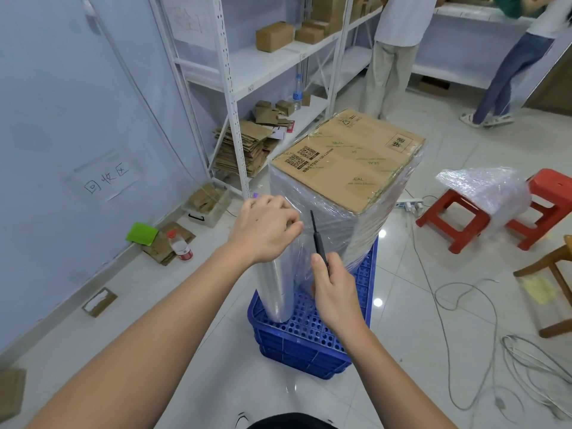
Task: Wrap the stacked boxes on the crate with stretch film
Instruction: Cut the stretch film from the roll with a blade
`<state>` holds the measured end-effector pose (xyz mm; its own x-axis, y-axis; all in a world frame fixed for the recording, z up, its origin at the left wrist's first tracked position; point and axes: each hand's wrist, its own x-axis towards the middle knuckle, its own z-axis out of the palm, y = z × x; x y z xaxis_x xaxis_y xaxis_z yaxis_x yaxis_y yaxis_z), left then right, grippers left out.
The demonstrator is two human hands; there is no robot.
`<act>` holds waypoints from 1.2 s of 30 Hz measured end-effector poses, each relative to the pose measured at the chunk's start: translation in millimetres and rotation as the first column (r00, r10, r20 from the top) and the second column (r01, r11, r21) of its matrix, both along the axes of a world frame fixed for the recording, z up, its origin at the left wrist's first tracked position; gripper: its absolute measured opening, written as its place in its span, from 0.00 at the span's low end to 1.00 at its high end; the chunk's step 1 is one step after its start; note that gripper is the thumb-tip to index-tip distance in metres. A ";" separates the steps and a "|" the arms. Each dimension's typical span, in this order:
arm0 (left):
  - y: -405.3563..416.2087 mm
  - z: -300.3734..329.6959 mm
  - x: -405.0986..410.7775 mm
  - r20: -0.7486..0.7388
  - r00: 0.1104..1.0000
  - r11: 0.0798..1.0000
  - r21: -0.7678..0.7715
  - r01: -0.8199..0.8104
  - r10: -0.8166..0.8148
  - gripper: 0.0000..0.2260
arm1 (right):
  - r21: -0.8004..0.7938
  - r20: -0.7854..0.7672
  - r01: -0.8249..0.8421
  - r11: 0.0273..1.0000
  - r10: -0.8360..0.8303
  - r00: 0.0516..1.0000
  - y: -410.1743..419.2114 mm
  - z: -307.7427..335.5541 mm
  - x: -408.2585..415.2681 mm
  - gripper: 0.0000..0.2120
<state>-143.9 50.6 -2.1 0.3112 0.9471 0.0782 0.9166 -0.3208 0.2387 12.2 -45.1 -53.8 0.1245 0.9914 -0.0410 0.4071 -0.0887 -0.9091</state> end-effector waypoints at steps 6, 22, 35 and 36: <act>3.0 -4.5 -1.2 0.005 1.000 1.000 0.018 0.002 -0.002 0.16 | -0.037 0.033 -0.027 0.999 0.029 0.999 4.8 -1.5 -4.5 0.19; 3.3 -5.8 -2.7 0.020 1.000 0.999 0.045 0.023 -0.024 0.14 | -0.099 0.077 -0.045 0.994 0.053 0.996 -1.3 -9.8 0.3 0.18; 3.7 -4.8 -3.4 0.019 1.000 0.999 0.039 0.023 -0.024 0.15 | -0.113 0.118 -0.037 0.993 0.051 0.992 3.9 -2.9 -3.8 0.19; 3.8 -5.0 -3.2 0.015 1.000 0.999 0.039 0.023 -0.024 0.15 | -0.117 0.107 -0.032 0.993 0.045 0.993 1.4 -3.9 -3.8 0.19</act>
<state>-147.0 54.4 -7.1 0.3320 0.9356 0.1201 0.9048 -0.3518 0.2400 8.4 -43.7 -57.6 0.0960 0.9850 -0.1431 0.5084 -0.1721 -0.8437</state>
